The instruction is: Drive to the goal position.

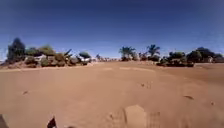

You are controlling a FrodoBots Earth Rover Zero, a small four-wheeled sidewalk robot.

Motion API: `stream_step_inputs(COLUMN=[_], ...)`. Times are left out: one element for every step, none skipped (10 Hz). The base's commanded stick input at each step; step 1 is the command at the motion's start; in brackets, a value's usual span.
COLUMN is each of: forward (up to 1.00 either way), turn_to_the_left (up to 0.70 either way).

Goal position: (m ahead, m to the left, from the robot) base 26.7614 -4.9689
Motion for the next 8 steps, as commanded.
stream_step_inputs(forward=[0.70, 0.70, 0.70, 0.70, 0.70, 0.70, 0.70, 0.70], turn_to_the_left=[0.00, 0.00, 0.00, 0.08, 0.25, 0.35, 0.35, 0.00])
